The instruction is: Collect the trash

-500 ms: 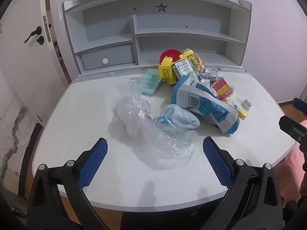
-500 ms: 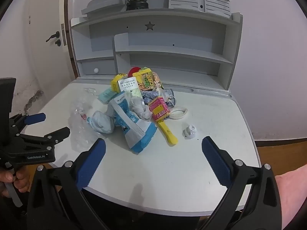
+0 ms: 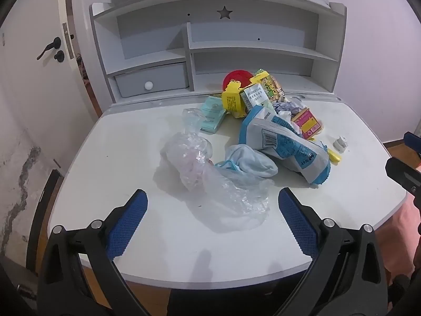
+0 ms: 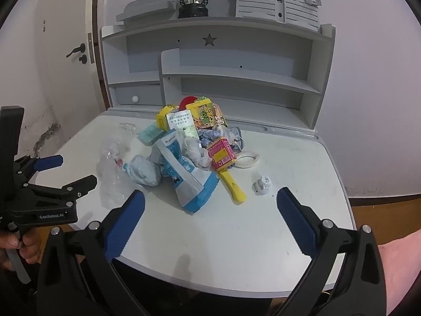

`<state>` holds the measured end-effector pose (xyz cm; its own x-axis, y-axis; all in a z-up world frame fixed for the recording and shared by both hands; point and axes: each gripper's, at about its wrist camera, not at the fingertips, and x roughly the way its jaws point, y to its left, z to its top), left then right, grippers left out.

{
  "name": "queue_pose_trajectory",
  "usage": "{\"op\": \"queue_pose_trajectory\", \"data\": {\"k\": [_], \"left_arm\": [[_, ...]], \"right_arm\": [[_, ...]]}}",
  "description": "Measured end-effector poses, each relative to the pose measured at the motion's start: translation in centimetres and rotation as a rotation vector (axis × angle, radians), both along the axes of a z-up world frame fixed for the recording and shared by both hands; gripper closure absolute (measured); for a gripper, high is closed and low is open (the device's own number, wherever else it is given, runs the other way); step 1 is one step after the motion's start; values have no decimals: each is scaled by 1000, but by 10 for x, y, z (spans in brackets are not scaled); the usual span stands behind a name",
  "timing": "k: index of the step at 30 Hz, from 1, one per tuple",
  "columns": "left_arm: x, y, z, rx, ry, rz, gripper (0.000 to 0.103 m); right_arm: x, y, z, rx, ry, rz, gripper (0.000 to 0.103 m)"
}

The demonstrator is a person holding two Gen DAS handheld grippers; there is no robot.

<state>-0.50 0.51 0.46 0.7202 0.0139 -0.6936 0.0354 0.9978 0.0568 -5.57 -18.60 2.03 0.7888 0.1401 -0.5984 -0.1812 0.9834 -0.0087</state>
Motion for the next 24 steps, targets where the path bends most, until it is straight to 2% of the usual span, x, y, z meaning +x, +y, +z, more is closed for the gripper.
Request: {"op": "queue_pose_trajectory", "data": {"k": [24], "left_arm": [[0,3,-2,3,3,0,6]], "right_arm": [[0,0,2,-1,-1,3,6]]}}
